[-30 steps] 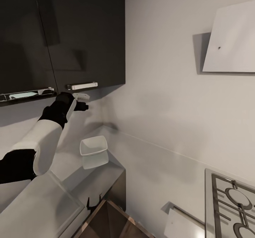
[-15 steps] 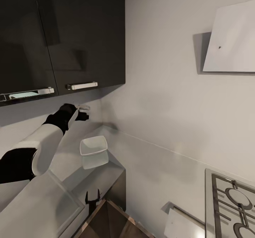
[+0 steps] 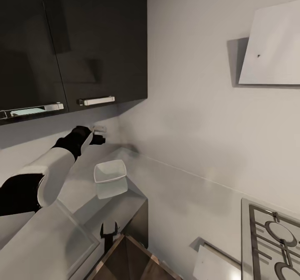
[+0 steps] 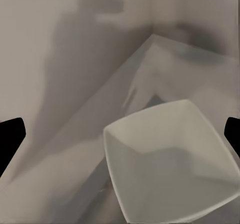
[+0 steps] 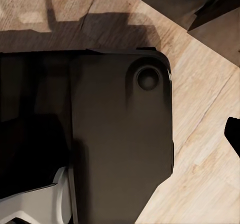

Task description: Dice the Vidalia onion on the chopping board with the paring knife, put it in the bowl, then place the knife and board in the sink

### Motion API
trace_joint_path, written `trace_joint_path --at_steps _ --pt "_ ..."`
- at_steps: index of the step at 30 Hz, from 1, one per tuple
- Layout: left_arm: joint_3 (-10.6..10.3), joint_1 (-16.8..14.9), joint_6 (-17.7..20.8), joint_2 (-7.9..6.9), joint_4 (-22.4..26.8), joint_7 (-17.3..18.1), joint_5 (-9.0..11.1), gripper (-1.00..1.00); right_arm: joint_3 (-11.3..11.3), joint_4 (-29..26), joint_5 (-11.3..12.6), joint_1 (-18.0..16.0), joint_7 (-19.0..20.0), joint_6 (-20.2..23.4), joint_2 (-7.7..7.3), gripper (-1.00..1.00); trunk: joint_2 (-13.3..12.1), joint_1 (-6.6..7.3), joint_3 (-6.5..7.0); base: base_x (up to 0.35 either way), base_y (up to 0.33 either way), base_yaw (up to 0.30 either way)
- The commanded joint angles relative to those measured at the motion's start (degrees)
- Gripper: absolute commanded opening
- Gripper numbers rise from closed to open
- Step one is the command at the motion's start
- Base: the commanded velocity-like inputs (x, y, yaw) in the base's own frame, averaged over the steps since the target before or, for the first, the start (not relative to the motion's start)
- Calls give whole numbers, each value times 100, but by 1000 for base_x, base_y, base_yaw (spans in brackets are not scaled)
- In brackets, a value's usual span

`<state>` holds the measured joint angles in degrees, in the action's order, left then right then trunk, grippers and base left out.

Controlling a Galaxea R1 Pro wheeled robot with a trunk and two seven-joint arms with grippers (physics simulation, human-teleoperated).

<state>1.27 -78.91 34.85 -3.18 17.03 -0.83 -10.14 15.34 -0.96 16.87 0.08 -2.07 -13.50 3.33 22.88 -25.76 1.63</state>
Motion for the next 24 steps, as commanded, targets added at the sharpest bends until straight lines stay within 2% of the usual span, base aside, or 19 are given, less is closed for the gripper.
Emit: trace_joint_path --at_steps 1,3,7,24 --pt "14 1 -105 1 -74 -2 -23 100 50 -1 44 1 -23 -13 1 100 4 -2 -6 0 0 0" --pt "14 5 -267 1 -200 -4 -23 100 49 -1 44 1 -22 -13 1 100 4 -2 -19 0 0 0" --pt "14 4 -358 1 -284 -5 -23 100 49 -1 44 1 -21 -13 1 100 4 -2 -53 0 0 0" --pt "17 7 -391 1 -306 -5 -23 100 48 -1 44 1 -30 -13 -7 100 4 -2 -209 0 0 0"
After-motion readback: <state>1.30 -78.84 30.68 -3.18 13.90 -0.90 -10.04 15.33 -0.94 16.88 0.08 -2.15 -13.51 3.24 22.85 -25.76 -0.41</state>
